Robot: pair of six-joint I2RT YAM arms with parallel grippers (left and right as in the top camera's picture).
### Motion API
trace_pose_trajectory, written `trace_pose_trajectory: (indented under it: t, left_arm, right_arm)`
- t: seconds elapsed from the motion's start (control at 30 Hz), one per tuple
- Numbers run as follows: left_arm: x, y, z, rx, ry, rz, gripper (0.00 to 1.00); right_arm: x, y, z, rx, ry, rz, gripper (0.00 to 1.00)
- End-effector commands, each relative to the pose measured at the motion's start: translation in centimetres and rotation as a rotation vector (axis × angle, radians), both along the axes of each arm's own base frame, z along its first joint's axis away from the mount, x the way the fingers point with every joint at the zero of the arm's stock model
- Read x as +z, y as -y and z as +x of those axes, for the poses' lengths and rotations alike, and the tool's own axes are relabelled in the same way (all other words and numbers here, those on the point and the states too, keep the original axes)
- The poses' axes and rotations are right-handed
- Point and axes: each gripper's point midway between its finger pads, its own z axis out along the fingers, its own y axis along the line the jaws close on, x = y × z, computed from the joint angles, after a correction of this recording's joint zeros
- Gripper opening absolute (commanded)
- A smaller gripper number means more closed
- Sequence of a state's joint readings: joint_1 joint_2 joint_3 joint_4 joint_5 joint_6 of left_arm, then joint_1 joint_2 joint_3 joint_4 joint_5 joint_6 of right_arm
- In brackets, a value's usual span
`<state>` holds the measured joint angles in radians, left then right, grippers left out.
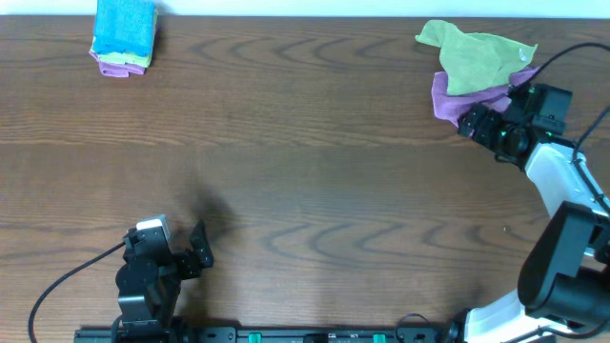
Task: Fold the cloth
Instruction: 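Reach the right gripper to the purple cloth under the green cloth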
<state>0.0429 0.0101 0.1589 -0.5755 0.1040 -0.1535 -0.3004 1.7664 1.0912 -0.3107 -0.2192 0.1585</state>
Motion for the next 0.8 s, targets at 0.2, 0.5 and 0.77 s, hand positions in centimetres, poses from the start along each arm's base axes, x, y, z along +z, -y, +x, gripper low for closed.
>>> trace_pose_trajectory:
  t: [0.2,0.5,0.77]
  left_arm:
    - [-0.2,0.0,0.0,0.002,-0.001,0.003,0.95]
    - [-0.2,0.0,0.0,0.002,-0.001,0.003,0.95]
    - [-0.2,0.0,0.0,0.002,-0.001,0.003,0.95]
  right_arm:
    - [-0.5,1.0,-0.1,0.287,-0.077,-0.412,0.88]
    - [-4.8,0.3,0.5,0.327,-0.174,-0.512,0.93]
    - [-4.7,0.7,1.7,0.289,-0.127,-0.525,0.65]
